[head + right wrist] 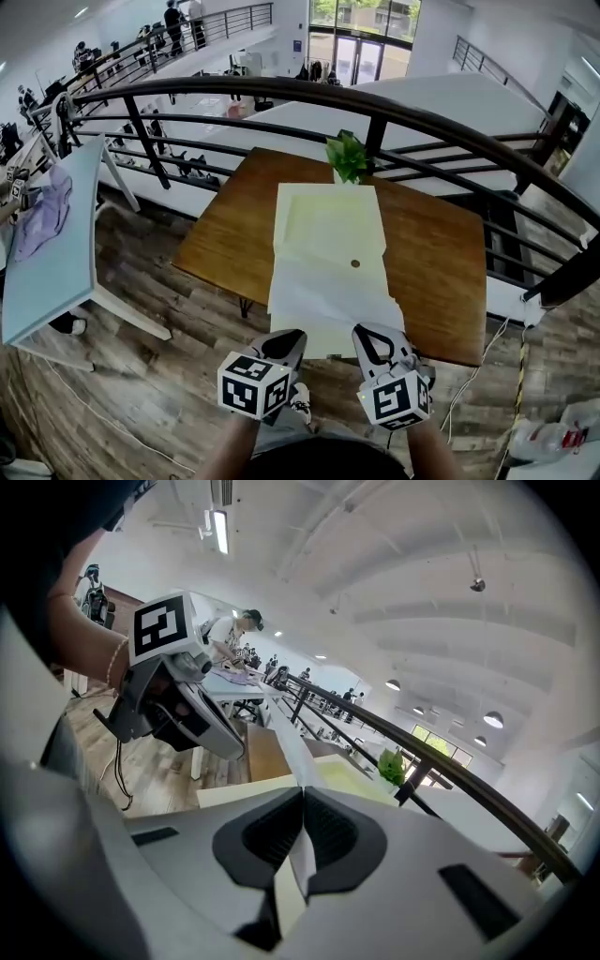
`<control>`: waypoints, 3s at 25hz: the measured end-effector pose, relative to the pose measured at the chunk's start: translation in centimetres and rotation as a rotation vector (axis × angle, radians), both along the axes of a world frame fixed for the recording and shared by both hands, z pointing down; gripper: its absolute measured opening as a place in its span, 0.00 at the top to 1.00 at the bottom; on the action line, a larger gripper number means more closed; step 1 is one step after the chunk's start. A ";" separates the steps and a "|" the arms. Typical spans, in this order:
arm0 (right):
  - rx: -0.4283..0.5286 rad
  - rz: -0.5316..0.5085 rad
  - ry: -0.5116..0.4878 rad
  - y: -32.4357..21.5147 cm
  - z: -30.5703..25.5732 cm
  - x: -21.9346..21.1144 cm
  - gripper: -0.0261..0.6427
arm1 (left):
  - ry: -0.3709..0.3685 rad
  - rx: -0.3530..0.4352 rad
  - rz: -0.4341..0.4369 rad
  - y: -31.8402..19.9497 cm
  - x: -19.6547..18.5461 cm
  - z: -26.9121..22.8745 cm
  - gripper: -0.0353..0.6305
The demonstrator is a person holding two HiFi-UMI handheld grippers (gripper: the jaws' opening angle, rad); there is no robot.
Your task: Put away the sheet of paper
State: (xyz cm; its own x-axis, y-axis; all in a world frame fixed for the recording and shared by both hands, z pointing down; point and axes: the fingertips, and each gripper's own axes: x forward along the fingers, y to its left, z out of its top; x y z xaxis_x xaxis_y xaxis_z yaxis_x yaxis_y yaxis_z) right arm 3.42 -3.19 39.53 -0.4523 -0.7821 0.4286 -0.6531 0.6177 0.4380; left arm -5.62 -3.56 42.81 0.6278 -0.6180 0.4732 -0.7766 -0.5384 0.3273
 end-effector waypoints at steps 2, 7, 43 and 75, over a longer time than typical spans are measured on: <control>-0.008 0.002 0.002 -1.3 0.5 0.0 0.92 | -0.007 -0.002 0.022 -1.4 0.2 0.3 0.90; -0.035 0.021 0.009 -2.8 1.3 -1.0 0.92 | -0.011 -0.026 0.059 -3.4 -1.0 0.8 0.90; -0.028 -0.094 0.230 -7.7 4.8 -0.8 0.92 | 0.054 -0.198 0.031 -6.9 -0.9 5.2 0.90; -0.144 -0.245 0.254 -11.9 10.8 -0.5 0.92 | 0.021 -0.300 -0.019 -8.6 1.0 8.5 0.90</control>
